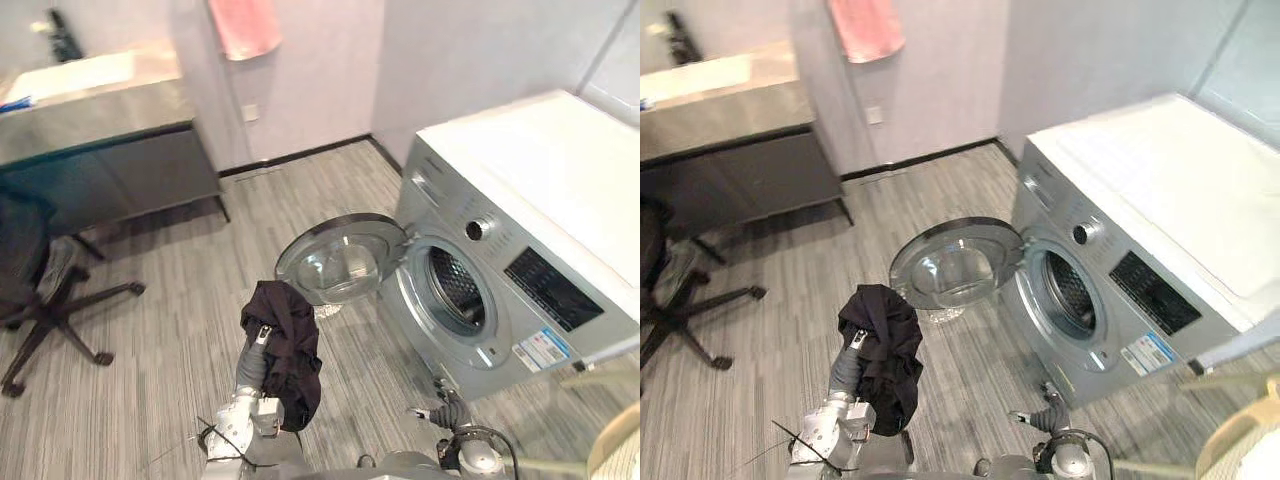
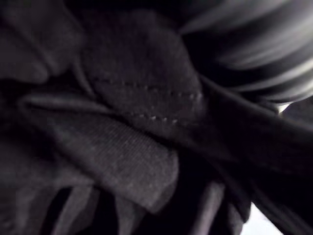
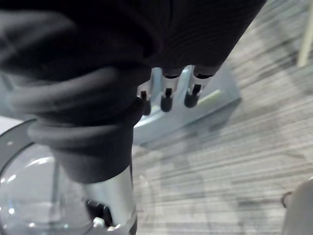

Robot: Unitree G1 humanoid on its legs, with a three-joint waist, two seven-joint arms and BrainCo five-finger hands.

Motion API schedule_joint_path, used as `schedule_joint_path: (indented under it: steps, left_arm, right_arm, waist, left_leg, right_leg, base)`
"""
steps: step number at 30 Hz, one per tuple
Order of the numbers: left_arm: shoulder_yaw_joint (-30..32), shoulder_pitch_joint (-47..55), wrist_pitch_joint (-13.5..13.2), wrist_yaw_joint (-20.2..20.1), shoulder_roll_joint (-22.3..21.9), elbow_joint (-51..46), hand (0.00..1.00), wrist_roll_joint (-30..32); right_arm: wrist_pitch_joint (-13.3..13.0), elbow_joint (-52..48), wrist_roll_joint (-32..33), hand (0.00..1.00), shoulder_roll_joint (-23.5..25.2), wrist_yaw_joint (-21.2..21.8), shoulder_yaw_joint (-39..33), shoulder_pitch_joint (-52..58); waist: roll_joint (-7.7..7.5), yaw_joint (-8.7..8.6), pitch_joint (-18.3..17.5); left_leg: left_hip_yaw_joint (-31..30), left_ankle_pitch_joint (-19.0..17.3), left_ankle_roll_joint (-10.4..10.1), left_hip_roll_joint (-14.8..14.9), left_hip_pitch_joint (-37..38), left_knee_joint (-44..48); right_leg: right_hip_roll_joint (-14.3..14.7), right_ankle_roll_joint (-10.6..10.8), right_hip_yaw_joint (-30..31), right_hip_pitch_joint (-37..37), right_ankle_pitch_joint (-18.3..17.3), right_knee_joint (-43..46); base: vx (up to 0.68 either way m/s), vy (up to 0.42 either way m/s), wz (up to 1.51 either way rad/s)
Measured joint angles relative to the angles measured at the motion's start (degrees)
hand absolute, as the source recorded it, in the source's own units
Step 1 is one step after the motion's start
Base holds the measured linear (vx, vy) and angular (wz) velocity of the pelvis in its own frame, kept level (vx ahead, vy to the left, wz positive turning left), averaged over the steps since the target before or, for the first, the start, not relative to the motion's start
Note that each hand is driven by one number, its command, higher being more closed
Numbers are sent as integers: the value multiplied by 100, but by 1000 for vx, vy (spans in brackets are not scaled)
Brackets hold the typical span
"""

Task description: Pick up the laundry basket with both hands and put the clothes into the washing machine.

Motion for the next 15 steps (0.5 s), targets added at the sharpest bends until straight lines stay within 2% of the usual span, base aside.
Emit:
schedule_joint_path:
  steps: [1, 2, 3, 4, 6, 7, 8, 10, 11, 12, 13, 15]
  left_arm:
    - [-5, -2, 3, 0, 0, 66, 100, -1]
    - [-46, -9, 9, -18, -1, 117, 100, 2]
    - [-65, -12, 11, -21, -3, 125, 100, 17]
    - [-110, -23, 6, -28, -5, 137, 100, 92]
    - [-131, -51, -3, -38, -10, 201, 100, 169]
    - [-213, -82, 2, -40, -48, 339, 100, 189]
    - [-234, -185, 24, -42, 16, 474, 100, 219]
    - [-240, -236, 23, -25, 99, 415, 100, 214]
    - [-244, -265, 23, -18, 97, 339, 100, 204]
    - [-251, -278, 13, -18, 101, 263, 100, 163]
    - [-249, -278, 9, -15, 100, 256, 100, 160]
    - [-236, -280, 9, -9, 101, 252, 100, 157]
  right_arm:
    - [33, 163, 14, 0, -20, -8, 2, -20]
    - [31, 351, 0, 0, -38, -35, 4, -163]
    - [22, 478, 0, 0, -46, -68, 5, -207]
    - [22, 689, 0, 0, -61, -106, 1, -314]
    - [21, 770, 7, 0, -62, -115, -15, -368]
    - [12, 747, 12, 0, -76, -153, -70, -360]
    - [18, 781, 13, 0, 46, -207, -120, -366]
    - [1, 622, 4, 0, 173, -201, 7, -200]
    - [16, 627, 5, 0, 191, -202, 16, -193]
    - [19, 618, 19, 0, 191, -210, 8, -186]
    - [20, 612, 40, 0, 189, -212, 5, -186]
    - [43, 604, 67, 0, 184, -210, 4, -183]
  waist:
    - [-76, 23, 48]
    - [-115, 9, 84]
    - [-118, 7, 87]
    - [-89, 13, 78]
    - [5, 20, 62]
    - [211, 2, 34]
    - [120, 55, 61]
    - [-146, 108, -24]
    - [-208, 154, -22]
    - [-216, 151, -21]
    - [-215, 159, -19]
    - [-214, 186, -48]
  left_leg:
    - [-134, -226, -132, -253, -1, -630]
    - [-605, -407, -390, -692, -8, -1746]
    - [-865, -436, -488, -885, 16, -2303]
    - [-1479, -396, -571, -1204, 110, -3382]
    - [-2178, -190, -858, -1412, 238, -4406]
    - [-2547, -18, -980, -1343, 339, -4842]
    - [-2069, 116, -843, -1330, 353, -4534]
    - [-1516, -70, -656, -1367, 295, -4369]
    - [-1169, -213, -581, -1303, 280, -4249]
    - [-853, -383, -489, -1209, 296, -4109]
    - [-700, -452, -459, -1165, 331, -4058]
    - [-70, -613, -368, -886, 494, -3989]
  right_leg:
    - [-119, 2, 298, 67, -1, -36]
    - [-246, 18, 654, 95, 6, -99]
    - [-294, 29, 795, 85, 10, -119]
    - [-342, 68, 1065, 40, -1, -127]
    - [-373, 374, 1380, -24, -92, -107]
    - [-259, 576, 1634, -95, -202, -39]
    - [-317, 779, 2012, -137, -348, 112]
    - [-546, 969, 2308, -332, -325, 143]
    - [-599, 1062, 2521, -430, -271, 162]
    - [-624, 1184, 2610, -501, -189, 172]
    - [-623, 1197, 2668, -536, -155, 200]
    - [-676, 1205, 2313, -741, 8, 297]
  base:
    - [255, 204, -128]
    - [254, 239, -129]
    - [250, 289, -134]
    - [170, 220, -101]
    - [205, 296, -116]
    - [263, 481, -176]
    - [232, 466, -187]
    - [168, 379, -153]
    - [117, 310, -147]
    - [78, 248, -145]
    - [62, 214, -155]
    - [32, 155, -161]
